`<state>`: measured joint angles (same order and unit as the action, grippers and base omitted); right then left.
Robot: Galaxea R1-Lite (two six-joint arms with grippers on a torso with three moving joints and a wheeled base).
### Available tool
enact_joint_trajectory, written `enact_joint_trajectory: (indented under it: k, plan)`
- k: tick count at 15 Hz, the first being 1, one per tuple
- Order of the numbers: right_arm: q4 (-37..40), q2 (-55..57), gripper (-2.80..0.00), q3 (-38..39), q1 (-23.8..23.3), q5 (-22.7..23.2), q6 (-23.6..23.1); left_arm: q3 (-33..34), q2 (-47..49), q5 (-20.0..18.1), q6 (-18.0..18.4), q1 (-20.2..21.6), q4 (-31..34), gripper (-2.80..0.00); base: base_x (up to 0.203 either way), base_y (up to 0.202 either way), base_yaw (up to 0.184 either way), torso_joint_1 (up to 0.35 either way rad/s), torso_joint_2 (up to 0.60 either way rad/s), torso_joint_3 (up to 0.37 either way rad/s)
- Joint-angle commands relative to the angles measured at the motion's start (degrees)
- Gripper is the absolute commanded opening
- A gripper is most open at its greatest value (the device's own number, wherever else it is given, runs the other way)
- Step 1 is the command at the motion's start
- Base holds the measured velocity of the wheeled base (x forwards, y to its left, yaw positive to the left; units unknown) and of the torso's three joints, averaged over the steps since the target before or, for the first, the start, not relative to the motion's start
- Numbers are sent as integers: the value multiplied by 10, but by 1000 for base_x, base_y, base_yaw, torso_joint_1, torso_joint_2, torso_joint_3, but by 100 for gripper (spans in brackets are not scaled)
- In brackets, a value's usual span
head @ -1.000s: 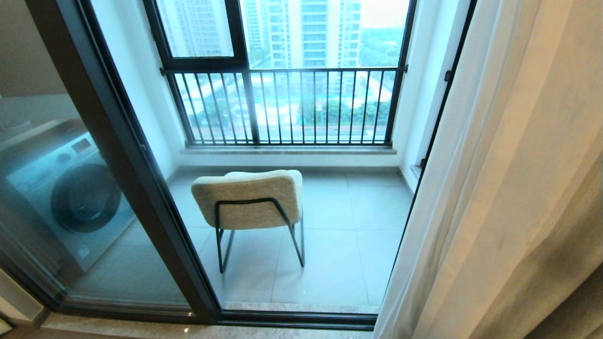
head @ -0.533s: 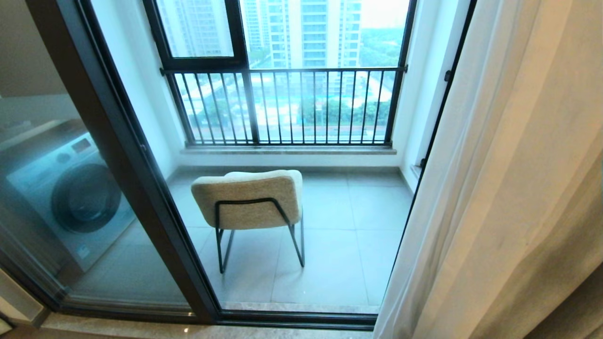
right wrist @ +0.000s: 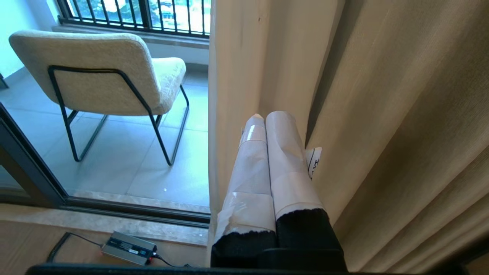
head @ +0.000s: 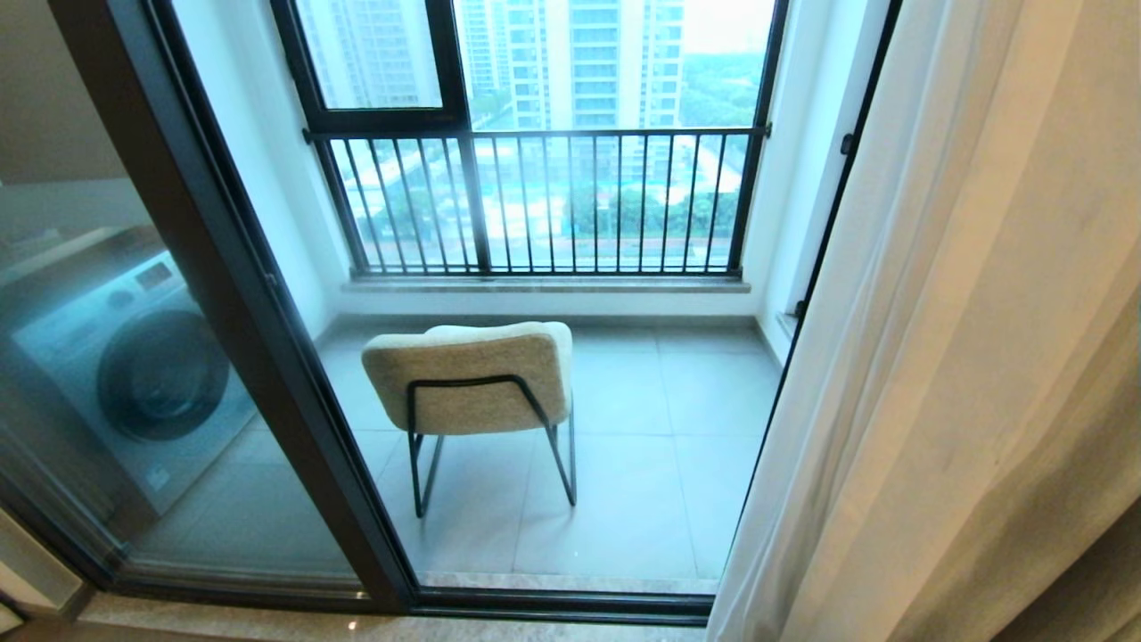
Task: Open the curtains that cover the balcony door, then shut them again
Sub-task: Close the inner curtains on both sides
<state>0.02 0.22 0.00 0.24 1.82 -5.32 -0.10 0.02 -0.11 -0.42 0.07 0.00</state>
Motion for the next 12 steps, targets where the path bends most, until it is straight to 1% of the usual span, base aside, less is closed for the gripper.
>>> enact_joint_trajectory:
  k: [1, 7, 12]
  plan:
    - [0, -2, -280, 0, 0, 0, 0, 0, 0, 0, 0, 0, 0, -280, 0, 0, 0, 0, 0, 0]
    - [-3, -2, -280, 0, 0, -4, 42, 0, 0, 0, 0, 0, 0, -280, 0, 0, 0, 0, 0, 0]
    - [-2, -2, -280, 0, 0, -4, 36, 0, 0, 0, 0, 0, 0, -280, 0, 0, 0, 0, 0, 0]
